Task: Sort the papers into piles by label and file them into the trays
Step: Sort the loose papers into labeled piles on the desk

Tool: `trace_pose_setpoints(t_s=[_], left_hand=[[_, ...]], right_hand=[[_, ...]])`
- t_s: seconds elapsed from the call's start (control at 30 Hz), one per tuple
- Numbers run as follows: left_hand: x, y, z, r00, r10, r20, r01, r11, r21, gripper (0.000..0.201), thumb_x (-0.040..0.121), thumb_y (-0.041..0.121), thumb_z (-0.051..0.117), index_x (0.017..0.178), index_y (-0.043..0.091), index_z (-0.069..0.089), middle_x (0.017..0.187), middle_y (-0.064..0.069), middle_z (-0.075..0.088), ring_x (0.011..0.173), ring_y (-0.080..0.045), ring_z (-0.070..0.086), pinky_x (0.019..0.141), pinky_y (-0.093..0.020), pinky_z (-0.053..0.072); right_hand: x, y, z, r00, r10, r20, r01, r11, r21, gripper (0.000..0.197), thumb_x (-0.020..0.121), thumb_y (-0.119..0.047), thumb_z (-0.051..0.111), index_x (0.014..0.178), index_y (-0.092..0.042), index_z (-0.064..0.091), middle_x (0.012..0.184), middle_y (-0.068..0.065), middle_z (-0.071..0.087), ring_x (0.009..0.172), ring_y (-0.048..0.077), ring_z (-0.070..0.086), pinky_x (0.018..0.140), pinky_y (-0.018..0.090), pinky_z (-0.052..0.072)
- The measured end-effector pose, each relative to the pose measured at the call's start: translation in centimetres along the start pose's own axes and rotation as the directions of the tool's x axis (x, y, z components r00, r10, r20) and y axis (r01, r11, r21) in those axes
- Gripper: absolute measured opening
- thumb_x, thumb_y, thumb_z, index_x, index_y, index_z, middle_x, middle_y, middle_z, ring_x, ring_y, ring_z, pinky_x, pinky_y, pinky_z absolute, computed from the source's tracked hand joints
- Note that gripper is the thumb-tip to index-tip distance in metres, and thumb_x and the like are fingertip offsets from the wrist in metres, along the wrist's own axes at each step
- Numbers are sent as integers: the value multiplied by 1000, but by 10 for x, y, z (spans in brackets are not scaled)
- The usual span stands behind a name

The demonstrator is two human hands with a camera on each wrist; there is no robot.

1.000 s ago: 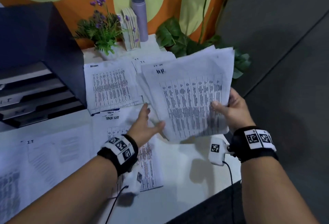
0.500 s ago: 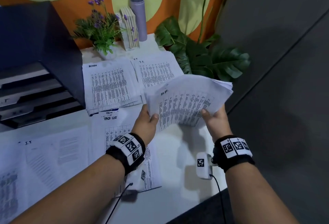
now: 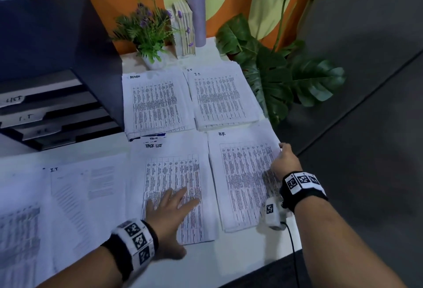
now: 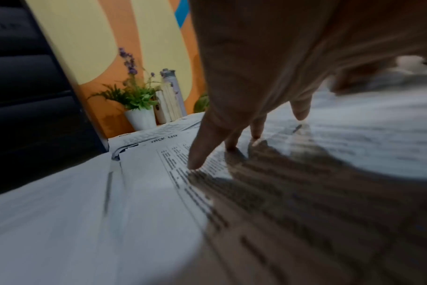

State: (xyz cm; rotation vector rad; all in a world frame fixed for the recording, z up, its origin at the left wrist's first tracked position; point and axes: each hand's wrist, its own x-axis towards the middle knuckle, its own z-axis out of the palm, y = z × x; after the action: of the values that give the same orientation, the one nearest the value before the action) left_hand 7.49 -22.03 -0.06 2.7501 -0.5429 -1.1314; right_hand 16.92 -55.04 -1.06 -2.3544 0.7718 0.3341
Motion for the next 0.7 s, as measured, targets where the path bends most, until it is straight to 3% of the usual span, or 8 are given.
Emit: trace_pose_setpoints(t_s=[0.13,0.2,0.27,0.4,0.6,0.7], left_hand=[[-2,-4,15,1000,-24,-12,25,999,27,111,73,42,67,144,49,-17,154,11,-34,143,-27,-29,109,-68,-7],[2,1,16,999,-27,-36,27,1000,1,103,77,44,63,145,49,-14,155,10,-31,144,-27,-27,110,-67,-6],[7,9,16,998,-28,-52,28,1000,-3,97,79,45,60,146,48,-11,156,10,-29,145,-29,-25,110,-67,-5],[19,24,9,997,-43,-68,44,999,8,95,78,49,59,147,47,-7,157,7,-26,145,-32,-21,110,-68,-2],[31,38,1,997,-43,-58,44,999,6,98,75,47,64,146,48,-2,158,7,-24,146,-33,-20,110,-68,1],[28,29,-1,994,-27,-103,22,998,-57,99,70,64,60,147,47,2,160,9,-14,148,-27,-12,113,-61,4]], right_hand=[[-4,-12,14,963,-147,-228,85,962,-260,68,77,-7,61,137,-20,34,134,13,42,117,37,45,93,51,41],[-14,-23,25,930,-257,-265,160,927,-338,62,78,-18,65,135,-27,41,139,8,37,121,35,39,98,51,35],[-27,-33,39,919,-370,-138,291,871,-395,53,82,-31,63,132,-31,47,140,6,40,122,32,39,98,49,35],[-44,-39,60,925,-346,158,380,810,-447,59,80,-46,63,135,-42,40,144,0,31,129,28,32,101,51,35],[-40,-34,52,935,-289,204,354,796,-492,59,83,-42,61,135,-45,35,144,-2,28,131,26,28,98,53,37],[-42,-40,50,942,-250,226,331,809,-486,54,83,-38,60,133,-43,40,143,-1,29,131,27,28,98,53,37]])
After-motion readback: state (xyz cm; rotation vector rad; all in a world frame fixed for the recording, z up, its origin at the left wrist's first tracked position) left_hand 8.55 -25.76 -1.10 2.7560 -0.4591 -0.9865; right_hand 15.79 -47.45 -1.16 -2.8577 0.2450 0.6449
